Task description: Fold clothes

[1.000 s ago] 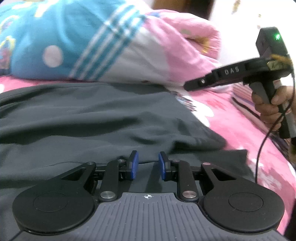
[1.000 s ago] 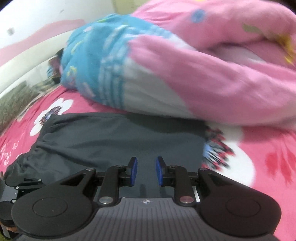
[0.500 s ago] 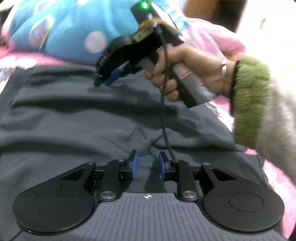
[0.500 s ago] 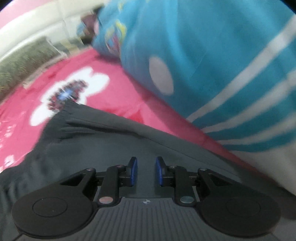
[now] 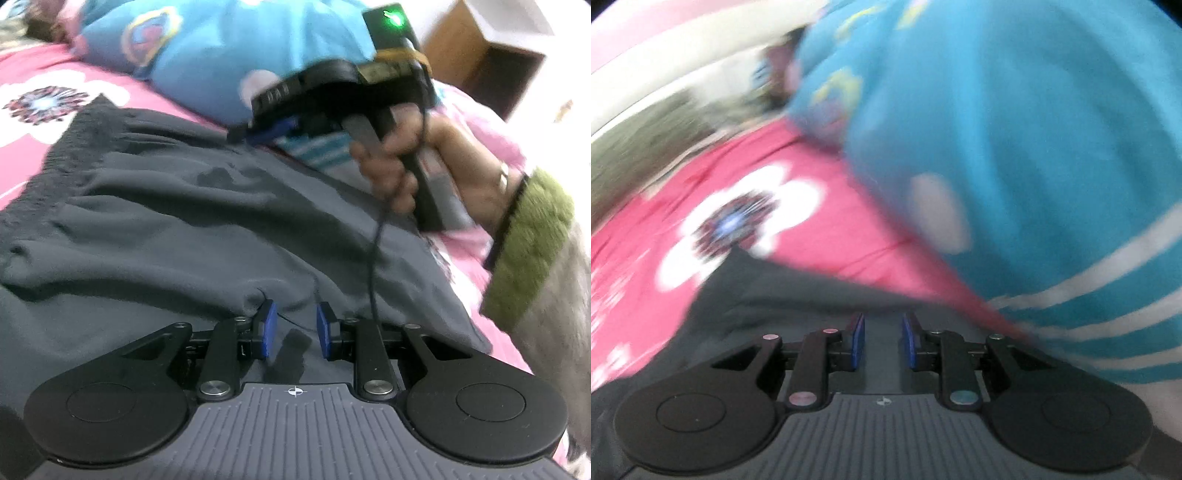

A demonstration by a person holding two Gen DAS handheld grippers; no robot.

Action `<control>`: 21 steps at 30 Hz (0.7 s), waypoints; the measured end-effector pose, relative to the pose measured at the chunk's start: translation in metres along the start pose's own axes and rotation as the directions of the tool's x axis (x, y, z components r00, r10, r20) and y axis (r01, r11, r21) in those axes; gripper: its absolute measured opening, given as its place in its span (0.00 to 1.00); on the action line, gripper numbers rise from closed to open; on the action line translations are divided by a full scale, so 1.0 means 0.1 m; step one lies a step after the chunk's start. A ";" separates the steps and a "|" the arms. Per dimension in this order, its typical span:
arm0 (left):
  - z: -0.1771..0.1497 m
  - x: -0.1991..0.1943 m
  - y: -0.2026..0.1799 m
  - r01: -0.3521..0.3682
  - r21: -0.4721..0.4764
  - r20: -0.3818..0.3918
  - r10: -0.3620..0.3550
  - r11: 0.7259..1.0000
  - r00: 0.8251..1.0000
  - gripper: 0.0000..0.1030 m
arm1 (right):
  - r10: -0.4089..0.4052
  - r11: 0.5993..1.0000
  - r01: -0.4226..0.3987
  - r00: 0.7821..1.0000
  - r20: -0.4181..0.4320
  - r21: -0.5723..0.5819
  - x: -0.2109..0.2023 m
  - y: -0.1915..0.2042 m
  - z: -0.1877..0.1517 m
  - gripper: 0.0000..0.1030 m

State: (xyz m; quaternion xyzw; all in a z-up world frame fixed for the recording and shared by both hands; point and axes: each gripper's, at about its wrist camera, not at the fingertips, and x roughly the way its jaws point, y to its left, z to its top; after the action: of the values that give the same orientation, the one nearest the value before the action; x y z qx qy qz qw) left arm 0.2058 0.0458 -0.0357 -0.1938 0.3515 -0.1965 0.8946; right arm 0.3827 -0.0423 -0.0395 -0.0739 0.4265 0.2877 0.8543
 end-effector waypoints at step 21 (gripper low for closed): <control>0.10 -0.28 0.45 -0.153 -0.180 0.109 0.175 0.972 0.979 0.22 | 0.141 0.983 -0.145 0.989 -0.040 -0.115 0.53 0.67 0.33 0.23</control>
State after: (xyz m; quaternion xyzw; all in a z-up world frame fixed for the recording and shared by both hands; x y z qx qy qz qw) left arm 0.2038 0.1002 -0.0351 -0.2519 0.3257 -0.0784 0.9079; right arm 0.3933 0.0481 -0.0513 -0.0976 0.4265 0.3719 0.8187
